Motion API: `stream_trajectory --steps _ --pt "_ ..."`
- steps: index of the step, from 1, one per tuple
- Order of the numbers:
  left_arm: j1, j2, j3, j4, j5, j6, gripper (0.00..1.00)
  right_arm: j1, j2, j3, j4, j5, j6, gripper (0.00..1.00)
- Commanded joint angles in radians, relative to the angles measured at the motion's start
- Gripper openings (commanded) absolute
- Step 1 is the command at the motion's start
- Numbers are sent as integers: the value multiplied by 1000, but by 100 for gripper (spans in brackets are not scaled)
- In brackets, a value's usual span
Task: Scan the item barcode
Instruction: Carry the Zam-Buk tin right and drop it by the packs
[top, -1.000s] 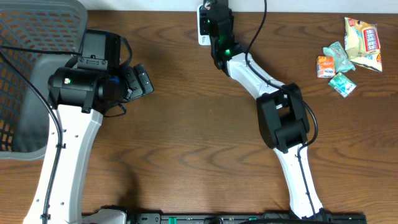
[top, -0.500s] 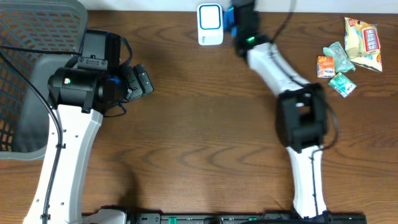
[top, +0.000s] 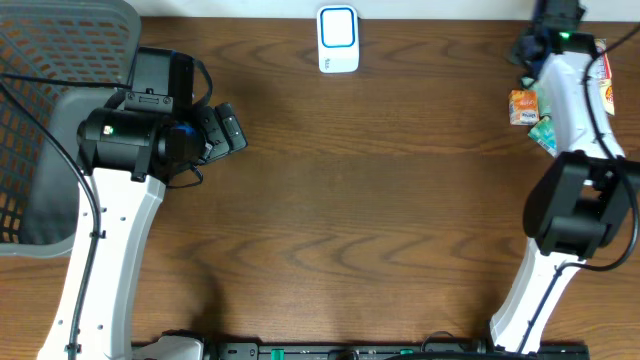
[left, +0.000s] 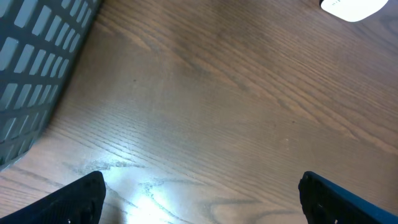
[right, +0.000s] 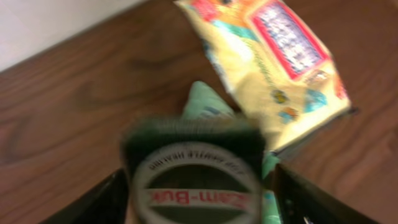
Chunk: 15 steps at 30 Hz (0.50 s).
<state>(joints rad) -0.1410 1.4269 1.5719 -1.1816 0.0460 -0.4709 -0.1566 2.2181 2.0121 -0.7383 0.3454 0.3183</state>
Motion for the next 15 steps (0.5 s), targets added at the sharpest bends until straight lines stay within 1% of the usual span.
stream_trajectory --steps 1,3,4,9,12,15 --pt "2 -5 10 -4 -10 6 98 -38 -6 0 -44 -51 2 81" --pt "2 -5 10 -4 -10 6 98 -46 -6 0 -64 -63 2 97" --pt "2 -5 10 -4 -10 6 97 -47 -8 0 -73 -63 2 99" --pt "2 -5 10 -4 -10 6 98 -47 -73 0 -140 -108 3 99" --pt "2 -5 10 -4 -10 6 98 -46 -202 0 -216 -288 2 99" --pt "2 -5 10 -4 -10 6 98 -45 -320 0 -257 -407 2 99"
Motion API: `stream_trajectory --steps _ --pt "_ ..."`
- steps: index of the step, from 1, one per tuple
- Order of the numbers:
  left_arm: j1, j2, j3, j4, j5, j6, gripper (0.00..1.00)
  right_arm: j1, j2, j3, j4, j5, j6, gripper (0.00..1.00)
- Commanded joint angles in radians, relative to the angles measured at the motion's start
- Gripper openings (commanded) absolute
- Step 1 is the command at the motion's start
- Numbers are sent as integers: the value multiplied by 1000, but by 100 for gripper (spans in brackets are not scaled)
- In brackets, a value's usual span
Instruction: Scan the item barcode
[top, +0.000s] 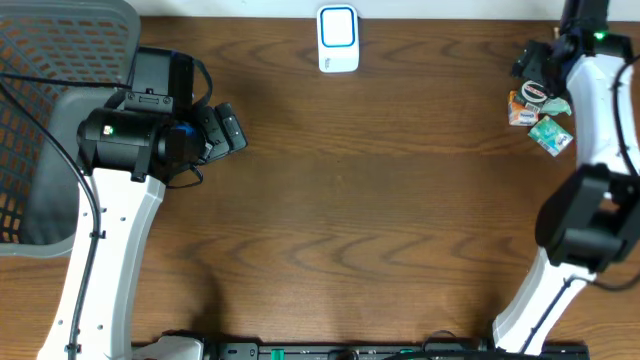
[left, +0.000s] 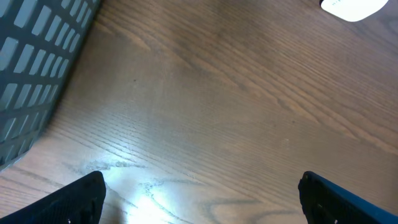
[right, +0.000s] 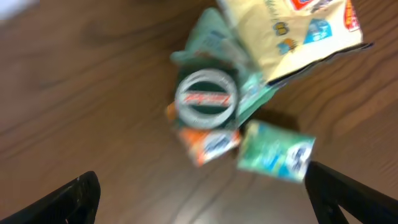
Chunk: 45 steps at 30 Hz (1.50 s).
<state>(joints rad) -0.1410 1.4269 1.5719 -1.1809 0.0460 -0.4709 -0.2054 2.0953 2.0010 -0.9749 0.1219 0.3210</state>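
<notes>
A white and blue barcode scanner (top: 338, 38) lies at the table's far edge. At the far right is a small pile of items: a round green tin (right: 206, 98) on top, an orange packet (right: 208, 142), a green packet (right: 275, 151) and a yellow snack bag (right: 292, 28). My right gripper (right: 205, 208) hangs above the pile, open, with nothing between its fingers. From overhead the tin (top: 537, 92) sits just below that gripper (top: 533, 68). My left gripper (left: 205, 199) is open over bare wood, near the left side (top: 228, 128).
A grey mesh basket (top: 60, 110) fills the far left corner and reaches the left wrist view as a basket wall (left: 37, 62). The wooden table (top: 380, 220) stretches between the two arms. A corner of the scanner (left: 354, 7) shows in the left wrist view.
My right gripper was close over the round tin, a finger on each side of it. It now stands farther back with its fingers wider apart, and the tin rests on the pile. The left arm is unchanged.
</notes>
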Motion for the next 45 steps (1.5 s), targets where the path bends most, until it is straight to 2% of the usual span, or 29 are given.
stream_trajectory --steps 1,8,12,16,21,23,27,31,38,45 --pt "2 -5 10 -5 -10 6 98 3 -230 11 -30 -209 0 99" --pt "2 -5 10 -5 -10 6 98 69 -518 10 -259 -224 -14 97" --pt "2 -5 10 -5 -10 6 98 150 -628 -40 -312 -179 -15 93" --pt "2 -5 10 -5 -10 6 98 262 -786 -218 -267 -146 -2 93" --pt "2 -5 10 -5 -10 6 98 386 -1026 -521 -132 -146 8 94" --pt "2 -5 10 -5 -10 6 97 414 -1134 -651 -59 -147 8 99" --pt "2 -5 10 -5 -10 6 98 418 -1278 -815 -2 -147 8 99" --pt "2 -5 10 -5 -10 6 98 418 -1319 -879 -29 -154 8 99" --pt "2 -5 10 -5 -10 6 97 418 -1313 -886 -151 -154 7 99" --pt "2 -5 10 -5 -10 6 98 418 -1313 -886 -144 -150 4 99"
